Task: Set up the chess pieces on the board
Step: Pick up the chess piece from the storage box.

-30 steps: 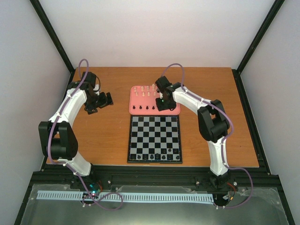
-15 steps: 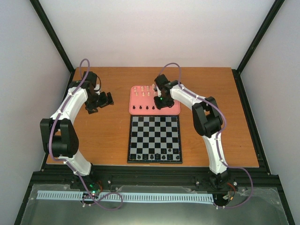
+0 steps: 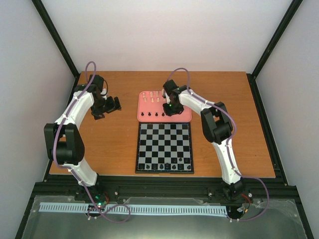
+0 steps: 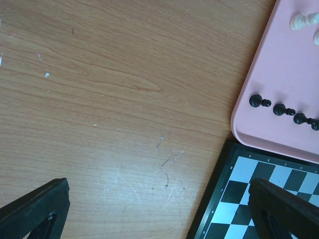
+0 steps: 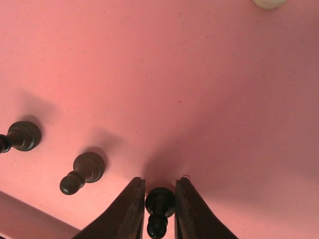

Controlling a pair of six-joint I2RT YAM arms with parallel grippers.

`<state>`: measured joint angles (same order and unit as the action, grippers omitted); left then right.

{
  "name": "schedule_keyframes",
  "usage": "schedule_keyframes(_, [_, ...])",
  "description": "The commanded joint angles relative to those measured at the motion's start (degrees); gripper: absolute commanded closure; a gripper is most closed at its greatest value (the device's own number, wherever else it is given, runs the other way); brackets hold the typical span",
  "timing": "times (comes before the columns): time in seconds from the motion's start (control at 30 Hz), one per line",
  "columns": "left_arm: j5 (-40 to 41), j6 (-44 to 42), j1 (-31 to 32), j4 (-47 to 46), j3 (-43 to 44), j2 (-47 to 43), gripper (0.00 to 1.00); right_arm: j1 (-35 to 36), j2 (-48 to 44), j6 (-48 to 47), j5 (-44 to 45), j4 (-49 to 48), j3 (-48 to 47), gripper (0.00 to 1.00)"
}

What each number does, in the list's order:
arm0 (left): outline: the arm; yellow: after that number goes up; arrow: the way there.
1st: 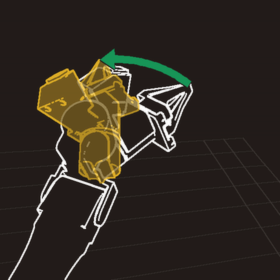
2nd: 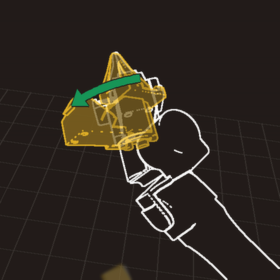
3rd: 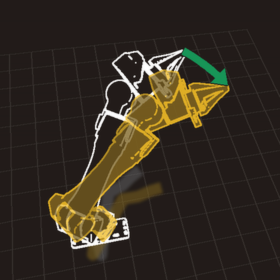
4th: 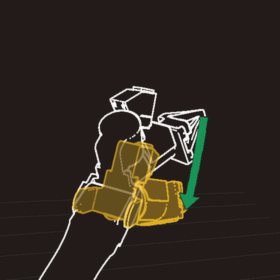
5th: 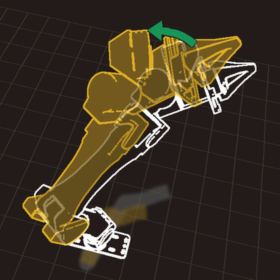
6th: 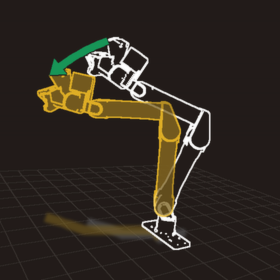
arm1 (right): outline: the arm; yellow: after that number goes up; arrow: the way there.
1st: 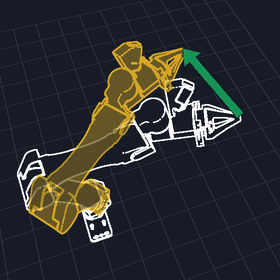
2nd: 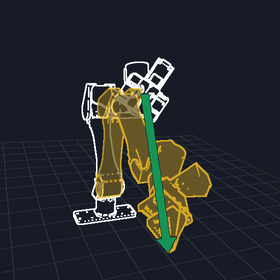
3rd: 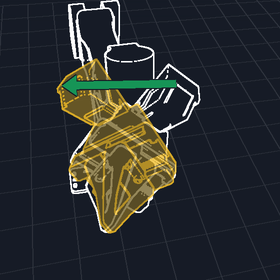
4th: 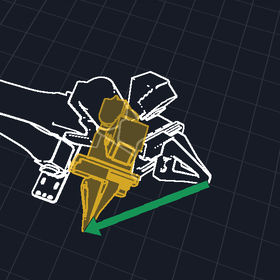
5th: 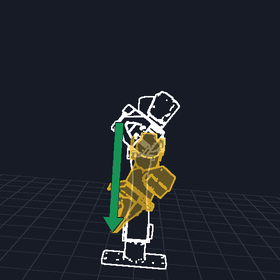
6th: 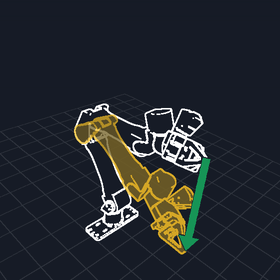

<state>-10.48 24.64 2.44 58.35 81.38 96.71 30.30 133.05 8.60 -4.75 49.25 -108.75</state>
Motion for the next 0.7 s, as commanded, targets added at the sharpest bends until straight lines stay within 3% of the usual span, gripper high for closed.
schedule_keyframes(0.0, [0.5,-0.6,0.3,0.2,2.2,0.4,0.0,0.1,1.2,-0.2,0.8,1.1,-1.5,0.84])
schedule_keyframes(0.2, [0.4,-0.9,0.3,0.4,1.9,0.2,0.0,0.1,0.5,-0.4,0.8,1.3,-1.2,0.96])
schedule_keyframes(0.67, [-0.7,-0.9,0.4,-0.4,0.6,-1.8,0.0,3.2,-20.4,1.8,0.0,-1.8,13.0,0.97])
